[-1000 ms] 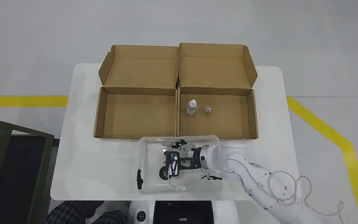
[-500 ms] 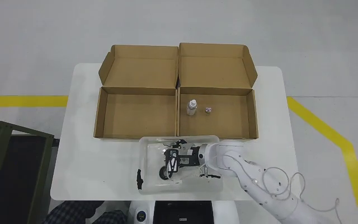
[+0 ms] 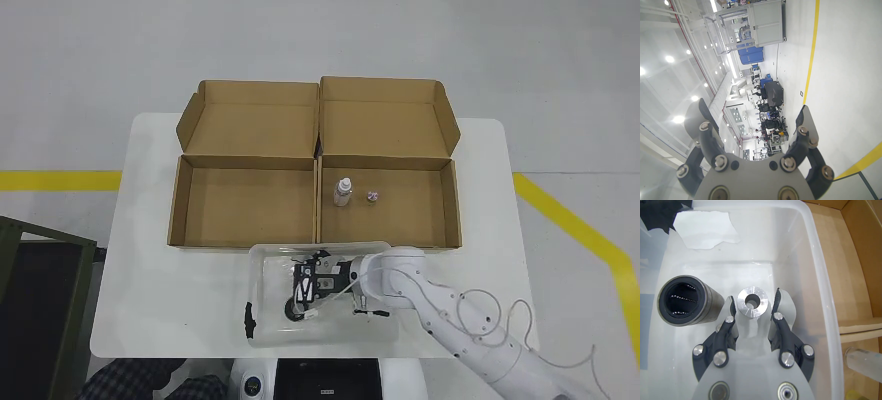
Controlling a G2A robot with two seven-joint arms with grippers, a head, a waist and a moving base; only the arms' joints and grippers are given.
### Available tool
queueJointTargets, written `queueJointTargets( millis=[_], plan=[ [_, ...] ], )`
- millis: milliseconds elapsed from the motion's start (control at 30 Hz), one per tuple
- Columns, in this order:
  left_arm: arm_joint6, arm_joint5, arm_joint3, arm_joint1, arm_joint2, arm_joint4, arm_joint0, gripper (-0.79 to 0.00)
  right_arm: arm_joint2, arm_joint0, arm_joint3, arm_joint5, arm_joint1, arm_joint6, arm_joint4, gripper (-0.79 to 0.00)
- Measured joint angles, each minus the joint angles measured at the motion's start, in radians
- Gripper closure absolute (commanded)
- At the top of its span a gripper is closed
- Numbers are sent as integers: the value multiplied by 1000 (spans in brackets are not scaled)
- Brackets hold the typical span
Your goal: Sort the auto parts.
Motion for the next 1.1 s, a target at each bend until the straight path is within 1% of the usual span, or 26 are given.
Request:
queueJointTargets(
  millis=[67, 167, 233, 300, 367, 733, 1100],
  plan=[
    [0, 0, 0, 0, 0, 0, 0, -785, -3, 3, 6, -1, -3, 1, 2, -357],
    [0, 0, 0, 0, 0, 0, 0, -785, -6, 6, 15, -4, -6, 3, 5, -274],
    [0, 0, 0, 0, 0, 0, 0, -785, -7, 8, 18, -7, -8, 3, 7, -197],
    [0, 0, 0, 0, 0, 0, 0, -785, -8, 10, 20, -10, -10, 3, 11, -71],
    [0, 0, 0, 0, 0, 0, 0, -785, -9, 10, 19, -14, -11, 4, 13, 0],
    [0, 0, 0, 0, 0, 0, 0, -785, 32, -16, -63, -43, -2, 5, 49, 0],
    [0, 0, 0, 0, 0, 0, 0, -785, 132, -76, -244, -83, 24, 2, 120, 0]
  ],
)
